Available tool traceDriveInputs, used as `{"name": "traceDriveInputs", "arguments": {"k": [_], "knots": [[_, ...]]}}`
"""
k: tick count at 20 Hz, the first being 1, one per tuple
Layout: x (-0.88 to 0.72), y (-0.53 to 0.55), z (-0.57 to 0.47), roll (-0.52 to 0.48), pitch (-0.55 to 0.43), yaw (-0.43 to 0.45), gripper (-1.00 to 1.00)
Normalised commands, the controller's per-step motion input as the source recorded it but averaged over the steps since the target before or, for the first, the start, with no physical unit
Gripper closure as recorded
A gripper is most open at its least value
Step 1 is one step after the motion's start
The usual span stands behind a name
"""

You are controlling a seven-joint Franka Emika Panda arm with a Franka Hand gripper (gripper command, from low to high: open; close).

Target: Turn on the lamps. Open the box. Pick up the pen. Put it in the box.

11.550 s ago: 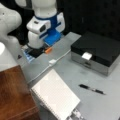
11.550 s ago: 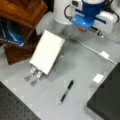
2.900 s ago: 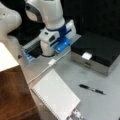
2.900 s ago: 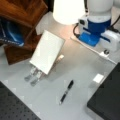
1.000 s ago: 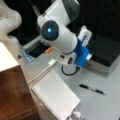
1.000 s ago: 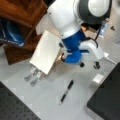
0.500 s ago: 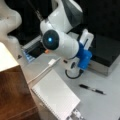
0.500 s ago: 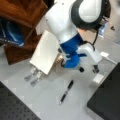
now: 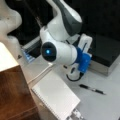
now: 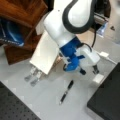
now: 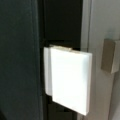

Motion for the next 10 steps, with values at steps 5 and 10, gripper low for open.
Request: {"name": "traceDriveInputs", "arguments": {"k": [5,10], "knots": [[-0.01,-0.02,-0.18,0.308,0.004,0.017,-1.0],[-0.08,0.0,-0.13,0.302,-0.027,-0.024,-1.0]]}}
